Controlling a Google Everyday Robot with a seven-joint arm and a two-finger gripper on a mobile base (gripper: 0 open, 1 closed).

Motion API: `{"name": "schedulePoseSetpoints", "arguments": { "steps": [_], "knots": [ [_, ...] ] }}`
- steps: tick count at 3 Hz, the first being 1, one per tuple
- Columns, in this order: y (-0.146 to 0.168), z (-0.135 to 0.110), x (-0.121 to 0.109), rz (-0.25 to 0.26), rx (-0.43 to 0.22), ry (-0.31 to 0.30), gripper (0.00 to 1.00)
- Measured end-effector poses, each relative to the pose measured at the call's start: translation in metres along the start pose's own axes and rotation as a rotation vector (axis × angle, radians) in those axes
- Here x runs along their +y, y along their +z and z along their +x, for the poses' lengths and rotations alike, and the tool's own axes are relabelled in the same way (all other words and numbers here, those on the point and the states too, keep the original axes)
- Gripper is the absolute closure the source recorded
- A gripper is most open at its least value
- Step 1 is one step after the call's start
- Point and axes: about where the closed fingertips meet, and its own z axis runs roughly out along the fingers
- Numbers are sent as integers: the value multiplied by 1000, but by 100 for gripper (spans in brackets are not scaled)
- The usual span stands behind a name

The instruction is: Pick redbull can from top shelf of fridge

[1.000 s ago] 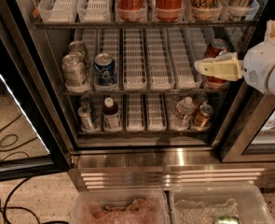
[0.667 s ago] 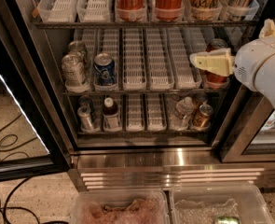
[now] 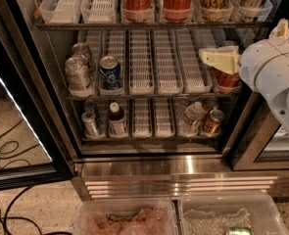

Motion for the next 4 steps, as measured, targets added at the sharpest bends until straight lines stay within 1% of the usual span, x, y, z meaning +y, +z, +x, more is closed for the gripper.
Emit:
{"name": "schedulePoseSetpoints", "arguments": {
  "steps": [1,2,3,4],
  "knots": [
    [0,0,0,0,0,0,3],
    [0,0,0,0,0,0,19],
    [0,0,0,0,0,0,25],
    [0,0,0,0,0,0,15]
  ]
}}
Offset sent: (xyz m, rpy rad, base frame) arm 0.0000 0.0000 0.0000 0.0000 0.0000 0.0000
